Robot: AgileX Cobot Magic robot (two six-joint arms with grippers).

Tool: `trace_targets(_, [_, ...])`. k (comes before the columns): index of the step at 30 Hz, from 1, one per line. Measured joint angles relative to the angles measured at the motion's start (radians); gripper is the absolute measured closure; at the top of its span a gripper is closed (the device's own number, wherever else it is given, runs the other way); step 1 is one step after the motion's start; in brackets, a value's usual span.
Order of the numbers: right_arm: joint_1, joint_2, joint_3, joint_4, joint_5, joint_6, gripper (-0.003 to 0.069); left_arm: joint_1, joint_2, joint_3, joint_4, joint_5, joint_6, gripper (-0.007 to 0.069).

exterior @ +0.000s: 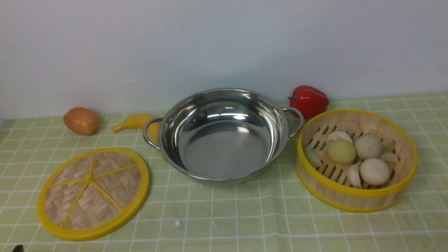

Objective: Place the steamer in the pot on the green tablecloth, and put the lid on the steamer.
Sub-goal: 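Reach for and grasp the rim of the bamboo steamer holding the buns with the right gripper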

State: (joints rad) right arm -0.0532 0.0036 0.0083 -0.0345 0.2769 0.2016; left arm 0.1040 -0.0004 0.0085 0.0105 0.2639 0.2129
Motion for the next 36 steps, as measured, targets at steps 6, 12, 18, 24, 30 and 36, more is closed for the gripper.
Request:
trace_targets(6, [0.000,0.000,0.000,0.000,0.000,0.000,0.0416,0.000,0.000,0.000,0.000,0.000,0.000,0.0382])
trace_targets(12, [0.000,0.000,0.000,0.000,0.000,0.000,0.0416,0.000,0.000,0.000,0.000,0.000,0.000,0.0382])
trace_targets(18, [0.000,0.000,0.000,-0.003,0.000,0.000,0.0416,0.000,0.000,0.000,0.000,0.000,0.000,0.0382])
trace_targets(24, [0.000,0.000,0.000,-0.017,0.000,0.000,0.0416,0.000,0.000,0.000,0.000,0.000,0.000,0.0382])
trace_targets(30, [0.000,0.000,0.001,0.035,-0.016,0.023,0.0416,0.000,0.000,0.000,0.000,0.000,0.000,0.0382])
trace_targets(36, [0.000,0.000,0.001,0.318,-0.106,0.136,0.0416,0.000,0.000,0.000,0.001,0.000,0.000,0.0382])
